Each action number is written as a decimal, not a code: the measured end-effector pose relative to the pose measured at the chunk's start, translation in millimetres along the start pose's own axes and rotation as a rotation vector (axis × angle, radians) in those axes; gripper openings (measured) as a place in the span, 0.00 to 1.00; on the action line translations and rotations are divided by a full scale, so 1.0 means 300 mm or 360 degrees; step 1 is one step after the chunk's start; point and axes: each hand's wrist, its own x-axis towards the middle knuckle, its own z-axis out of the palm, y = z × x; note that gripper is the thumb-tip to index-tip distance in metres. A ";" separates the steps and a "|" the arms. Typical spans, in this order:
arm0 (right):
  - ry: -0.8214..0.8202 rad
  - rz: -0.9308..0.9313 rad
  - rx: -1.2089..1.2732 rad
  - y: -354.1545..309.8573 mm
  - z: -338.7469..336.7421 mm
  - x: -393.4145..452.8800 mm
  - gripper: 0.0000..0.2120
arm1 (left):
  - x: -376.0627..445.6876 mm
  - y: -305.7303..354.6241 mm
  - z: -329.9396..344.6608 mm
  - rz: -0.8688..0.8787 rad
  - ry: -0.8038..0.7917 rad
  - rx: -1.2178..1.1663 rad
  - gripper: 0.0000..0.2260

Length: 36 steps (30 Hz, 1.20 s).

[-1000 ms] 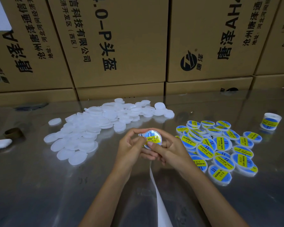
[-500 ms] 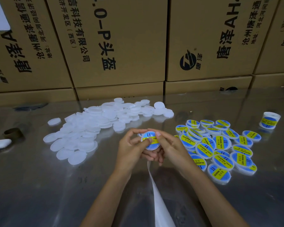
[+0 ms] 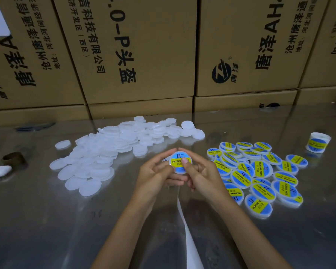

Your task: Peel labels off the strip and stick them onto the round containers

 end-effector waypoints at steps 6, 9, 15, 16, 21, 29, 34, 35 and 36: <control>0.0035 0.0005 0.0082 0.004 -0.027 0.021 0.15 | 0.006 0.007 0.006 -0.0022 0.0073 -0.0185 0.16; 0.0345 0.0051 0.0276 -0.001 -0.076 0.051 0.14 | 0.012 0.010 -0.020 -0.0020 0.0206 -0.0256 0.14; 0.0965 0.0110 0.0480 0.015 -0.230 0.075 0.19 | 0.023 -0.002 -0.040 -0.0022 0.0341 -0.0187 0.11; 0.1044 0.0133 0.0489 0.024 -0.245 0.076 0.20 | 0.024 -0.003 -0.041 -0.0015 0.0342 -0.0185 0.11; 0.1220 0.0245 0.0471 0.055 -0.281 0.072 0.13 | 0.027 -0.008 -0.046 -0.0013 0.0370 -0.0177 0.11; 0.1169 0.0384 0.0296 0.052 -0.276 0.062 0.03 | 0.036 -0.028 -0.061 -0.0066 0.0443 -0.0141 0.10; 0.0938 0.0248 -0.0064 0.039 -0.187 0.066 0.05 | 0.062 -0.080 -0.092 -0.0083 0.0772 -0.0047 0.09; 0.0856 0.0207 -0.0123 0.039 -0.152 0.064 0.06 | 0.070 -0.095 -0.100 -0.0087 0.0854 0.0003 0.10; 0.0768 0.0160 -0.0197 0.044 -0.117 0.058 0.07 | 0.080 -0.110 -0.109 -0.0078 0.0922 0.0078 0.11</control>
